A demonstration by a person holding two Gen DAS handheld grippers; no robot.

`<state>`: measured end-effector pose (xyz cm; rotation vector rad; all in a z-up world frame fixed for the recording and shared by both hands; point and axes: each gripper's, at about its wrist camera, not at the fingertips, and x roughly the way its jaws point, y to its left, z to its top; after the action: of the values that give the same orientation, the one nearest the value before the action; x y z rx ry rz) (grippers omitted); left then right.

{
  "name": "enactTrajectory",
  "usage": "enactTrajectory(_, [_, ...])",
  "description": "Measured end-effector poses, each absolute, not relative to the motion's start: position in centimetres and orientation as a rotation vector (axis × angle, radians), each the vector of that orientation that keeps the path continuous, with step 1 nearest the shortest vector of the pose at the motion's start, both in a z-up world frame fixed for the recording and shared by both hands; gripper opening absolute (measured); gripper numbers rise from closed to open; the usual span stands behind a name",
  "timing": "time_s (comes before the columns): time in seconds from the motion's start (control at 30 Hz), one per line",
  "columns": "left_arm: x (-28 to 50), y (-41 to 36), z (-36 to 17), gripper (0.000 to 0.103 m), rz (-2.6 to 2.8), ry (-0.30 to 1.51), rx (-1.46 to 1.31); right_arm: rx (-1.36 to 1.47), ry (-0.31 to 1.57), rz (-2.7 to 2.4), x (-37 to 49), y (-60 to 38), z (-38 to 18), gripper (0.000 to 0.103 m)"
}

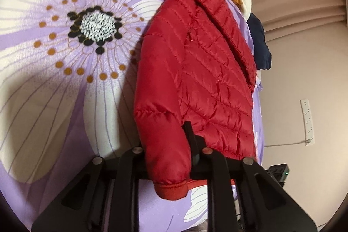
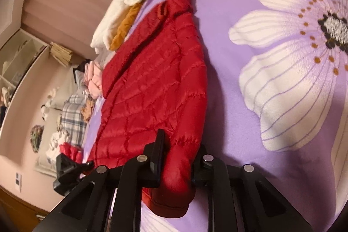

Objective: Fold large clothes

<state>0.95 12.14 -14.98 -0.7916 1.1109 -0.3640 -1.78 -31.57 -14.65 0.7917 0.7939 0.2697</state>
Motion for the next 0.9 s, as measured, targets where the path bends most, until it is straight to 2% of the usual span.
enactTrajectory(0.53, [-0.9, 12.6, -9.4, 0.015, -0.476, 0.901, -0.738, 0.699, 0.665, 0.353, -3.1, -30.0, -9.5, 0.017])
enactTrajectory(0.9, [-3.2, 12.6, -7.0, 0.015, -0.55, 0.836, -0.716, 0.684, 0.6, 0.433, -4.2, -29.9, -7.2, 0.017])
